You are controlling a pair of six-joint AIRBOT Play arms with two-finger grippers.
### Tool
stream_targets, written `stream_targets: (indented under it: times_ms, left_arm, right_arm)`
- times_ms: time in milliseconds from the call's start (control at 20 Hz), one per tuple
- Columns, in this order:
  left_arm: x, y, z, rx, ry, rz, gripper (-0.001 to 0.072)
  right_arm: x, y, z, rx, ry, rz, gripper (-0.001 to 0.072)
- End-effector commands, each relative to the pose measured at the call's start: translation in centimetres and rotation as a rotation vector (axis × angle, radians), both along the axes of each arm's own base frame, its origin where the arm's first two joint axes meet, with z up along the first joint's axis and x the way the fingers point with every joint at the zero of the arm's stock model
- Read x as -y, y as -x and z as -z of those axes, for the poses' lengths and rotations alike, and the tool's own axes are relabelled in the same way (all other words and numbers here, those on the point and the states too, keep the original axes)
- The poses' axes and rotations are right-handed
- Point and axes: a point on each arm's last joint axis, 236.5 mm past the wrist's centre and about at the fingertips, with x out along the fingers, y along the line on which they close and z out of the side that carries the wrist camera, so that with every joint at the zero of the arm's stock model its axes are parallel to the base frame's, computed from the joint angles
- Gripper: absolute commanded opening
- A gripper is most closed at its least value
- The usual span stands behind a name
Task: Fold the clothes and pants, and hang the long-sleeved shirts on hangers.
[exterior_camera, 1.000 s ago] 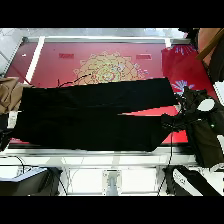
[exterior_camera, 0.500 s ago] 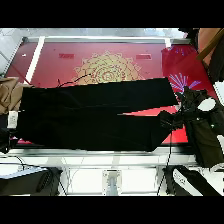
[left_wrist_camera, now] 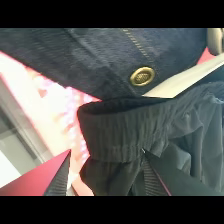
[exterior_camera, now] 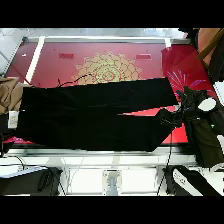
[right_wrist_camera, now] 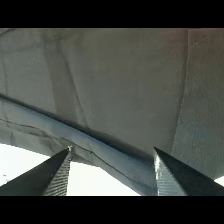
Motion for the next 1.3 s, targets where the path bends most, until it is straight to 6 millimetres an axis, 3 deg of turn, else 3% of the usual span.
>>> stream_targets:
  times_ms: [0, 200, 450, 500, 550, 600, 850, 1050, 1150, 1250]
  left_arm:
    - [0.5, -0.5, 0.6, 0.007, 0.030, 0.017, 0.0473]
    - [2.0, -3.8, 1.9, 0.055, 0.078, 0.067, 0.0472]
    - [3.0, -5.6, 3.4, 0.022, 0.055, 0.119, 0.0442]
    - [2.9, -5.6, 3.4, 0.021, 0.052, 0.118, 0.0277]
    - [3.0, -5.6, 3.4, 0.021, 0.052, 0.119, 0.0067]
    - [3.0, -5.6, 3.4, 0.021, 0.054, 0.119, 0.0016]
    - [3.2, -5.7, 2.5, 0.035, 0.048, 0.133, 0.0016]
    - [2.8, -5.9, 0.8, 0.053, -0.008, 0.135, 0.0016]
    - [2.6, -5.9, 0.0, 0.061, -0.035, 0.136, 0.0016]
    - [2.4, -6.0, -0.7, 0.068, -0.054, 0.136, 0.0016]
  right_arm:
    - [0.0, -0.4, -0.1, 0.014, 0.002, 0.008, 0.0571]
    - [-0.1, -0.4, -0.1, 0.015, -0.006, 0.010, 0.0570]
    - [-0.8, -0.6, -0.6, 0.020, -0.044, 0.017, 0.0552]
    - [-0.9, -0.6, -0.7, 0.020, -0.047, 0.018, 0.0552]
    - [-0.9, -0.6, -0.7, 0.020, -0.049, 0.018, 0.0552]
    - [-0.9, -0.6, -0.7, 0.020, -0.049, 0.018, 0.0552]
    - [0.0, 0.1, 0.1, 0.012, 0.016, -0.015, 0.0551]
    - [-2.7, 1.6, 4.2, -0.004, 0.136, -0.171, 0.0546]
    - [-1.0, 2.7, 6.7, -0.059, 0.326, -0.259, 0.0509]
    - [0.7, 3.0, 7.8, -0.092, 0.456, -0.293, 0.0508]
